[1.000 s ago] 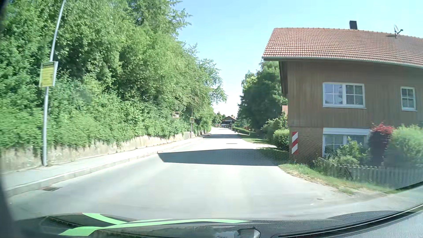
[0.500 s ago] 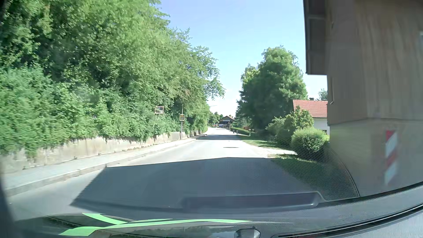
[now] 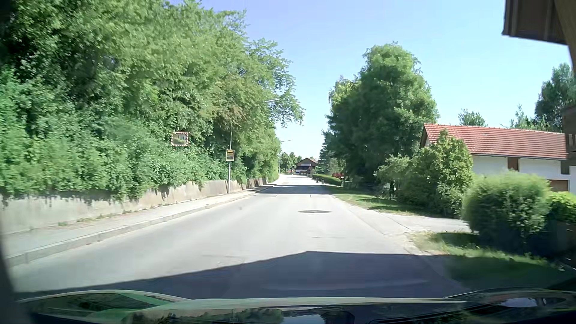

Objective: Follow the waypoints while adhering to traffic rules and regulations

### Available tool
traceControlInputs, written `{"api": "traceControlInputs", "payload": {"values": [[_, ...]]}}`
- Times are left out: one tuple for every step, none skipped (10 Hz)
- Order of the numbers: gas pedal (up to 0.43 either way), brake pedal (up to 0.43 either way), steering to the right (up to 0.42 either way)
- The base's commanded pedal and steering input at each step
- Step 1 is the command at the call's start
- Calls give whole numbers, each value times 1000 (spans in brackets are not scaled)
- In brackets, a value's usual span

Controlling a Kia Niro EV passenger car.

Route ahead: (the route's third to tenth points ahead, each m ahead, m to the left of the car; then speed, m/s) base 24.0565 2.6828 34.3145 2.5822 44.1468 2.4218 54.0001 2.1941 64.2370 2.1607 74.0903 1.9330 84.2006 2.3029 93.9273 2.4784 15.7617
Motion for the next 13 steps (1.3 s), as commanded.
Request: {"api": "traceControlInputs", "payload": {"values": [[157,0,1],[157,0,0],[169,0,0],[169,0,-1],[177,0,0],[189,0,-1],[197,0,0],[197,0,-1],[197,0,-1],[197,0,0],[189,0,-1],[177,0,-1],[157,0,-1]]}}
